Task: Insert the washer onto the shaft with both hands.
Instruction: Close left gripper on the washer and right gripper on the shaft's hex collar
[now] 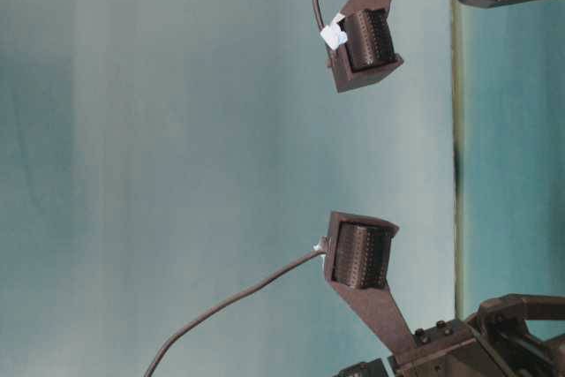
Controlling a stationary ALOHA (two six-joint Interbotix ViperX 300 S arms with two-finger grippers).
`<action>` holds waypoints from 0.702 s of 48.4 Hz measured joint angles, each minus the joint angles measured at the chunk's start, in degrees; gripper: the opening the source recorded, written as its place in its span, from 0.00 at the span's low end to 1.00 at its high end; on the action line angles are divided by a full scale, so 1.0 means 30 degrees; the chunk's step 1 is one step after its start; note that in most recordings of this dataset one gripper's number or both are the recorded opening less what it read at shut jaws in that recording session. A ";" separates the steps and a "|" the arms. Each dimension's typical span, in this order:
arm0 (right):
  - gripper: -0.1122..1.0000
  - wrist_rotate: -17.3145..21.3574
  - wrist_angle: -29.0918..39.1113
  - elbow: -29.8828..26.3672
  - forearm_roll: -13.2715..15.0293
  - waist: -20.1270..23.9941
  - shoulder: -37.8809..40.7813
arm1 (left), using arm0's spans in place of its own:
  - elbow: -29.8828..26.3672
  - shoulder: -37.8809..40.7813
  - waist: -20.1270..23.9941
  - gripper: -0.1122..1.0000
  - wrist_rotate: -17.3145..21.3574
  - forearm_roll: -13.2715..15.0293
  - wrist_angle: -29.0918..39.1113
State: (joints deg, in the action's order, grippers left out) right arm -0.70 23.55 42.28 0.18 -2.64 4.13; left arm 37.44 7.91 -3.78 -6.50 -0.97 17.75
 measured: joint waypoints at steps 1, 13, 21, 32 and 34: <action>0.94 -0.0117 0.0000 -0.0029 0.0029 0.0000 0.0000 | 0.0000 0.0000 0.0000 0.95 0.0000 0.0000 0.0029; 0.94 -0.0791 0.0381 -0.0029 0.0000 -0.0088 0.0000 | 0.0000 0.0029 0.0000 0.95 -0.0029 -0.0029 0.0029; 0.94 -0.0791 0.0557 -0.0029 0.0029 -0.0117 0.0000 | 0.0000 0.0029 0.0000 0.95 -0.0029 0.0000 0.0029; 0.94 -0.0820 0.0615 0.0000 0.0029 -0.0088 -0.0029 | 0.0000 0.0029 0.0000 0.95 -0.0029 0.0000 0.0029; 0.94 -0.0791 0.0615 0.0000 0.0000 -0.0088 -0.0029 | 0.0000 0.0029 0.0000 0.95 -0.0029 -0.0029 0.0029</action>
State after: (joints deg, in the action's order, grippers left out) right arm -3.08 25.40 42.28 0.18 -2.90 4.04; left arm 37.44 8.00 -3.78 -6.59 -1.05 17.84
